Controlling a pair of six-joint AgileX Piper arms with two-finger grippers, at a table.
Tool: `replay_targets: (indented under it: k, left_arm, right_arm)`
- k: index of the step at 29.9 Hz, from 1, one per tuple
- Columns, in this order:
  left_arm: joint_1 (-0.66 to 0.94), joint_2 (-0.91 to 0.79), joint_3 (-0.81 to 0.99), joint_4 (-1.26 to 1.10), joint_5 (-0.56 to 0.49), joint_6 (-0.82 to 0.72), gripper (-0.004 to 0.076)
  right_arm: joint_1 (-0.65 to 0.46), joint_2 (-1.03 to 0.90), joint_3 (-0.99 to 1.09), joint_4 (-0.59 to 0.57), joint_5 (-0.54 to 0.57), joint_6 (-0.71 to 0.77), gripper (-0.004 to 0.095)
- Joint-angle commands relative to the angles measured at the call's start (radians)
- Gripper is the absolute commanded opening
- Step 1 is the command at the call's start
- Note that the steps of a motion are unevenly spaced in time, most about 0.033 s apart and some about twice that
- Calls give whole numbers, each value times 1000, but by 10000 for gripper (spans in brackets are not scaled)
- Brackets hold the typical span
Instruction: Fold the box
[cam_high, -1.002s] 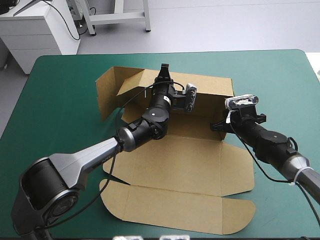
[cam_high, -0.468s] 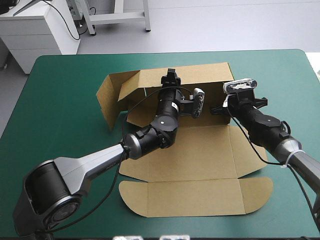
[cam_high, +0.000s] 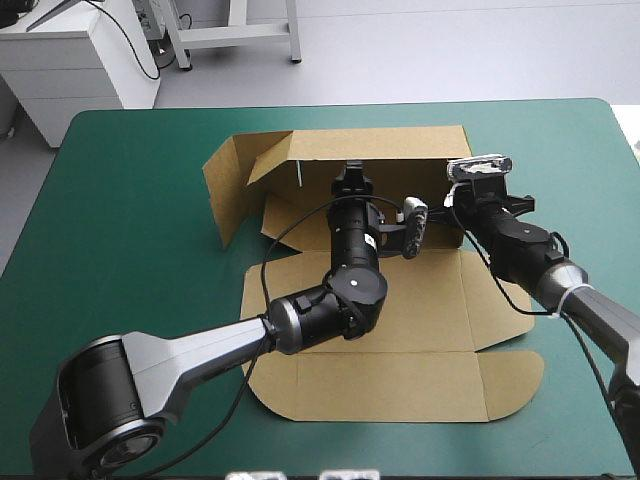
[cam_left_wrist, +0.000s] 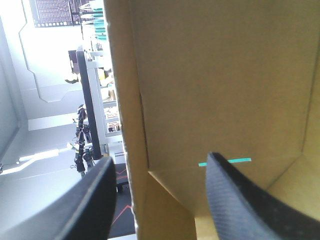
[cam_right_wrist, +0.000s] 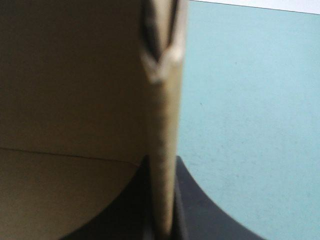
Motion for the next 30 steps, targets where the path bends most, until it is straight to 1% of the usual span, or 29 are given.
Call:
replay_targets:
  k: [1,2,3,6,7,9,11,14,18,24,28,30]
  left_arm:
    - [-35,-51,-25,12,62,-15,335]
    - [-38,-51,-25,-9,68,-10,305]
    - [-38,-51,-25,-37,69,5,256]
    - [-35,-54,-25,-132,88,91,39]
    - [-35,-56,-25,-167,90,123,-4]
    - [-35,-74,-25,-225,84,179,-3]
    - [-25,-98,-25,-255,58,201,-3]
    - [17,-162,-25,-387,-48,225,-3]
    - [134,-254,-25,-646,-157,309,-3]
    - [305,-361,-25,-952,-215,493,-3]
    - [418,-417,-25,-1189,-255,617,-3]
    - [496,-443,-25,-1337,-281,701,-3]
  right_arm:
    - [-30,-24,-49,48,47,8,-18]
    - [-40,-23,-49,48,71,16,-18]
    - [-51,-23,-49,48,98,24,-18]
    - [-66,-23,-49,48,125,29,-18]
    - [-70,-23,-49,48,140,27,-18]
    - [-76,-23,-49,48,177,27,-18]
    - [-78,-21,-49,48,199,27,-18]
    - [-78,-19,-49,41,214,24,-18]
    - [-78,-11,-49,39,259,24,-18]
    - [-78,12,-49,39,291,28,-18]
    - [-78,18,-49,0,295,43,-18]
    - [-78,18,-49,-37,295,73,-18]
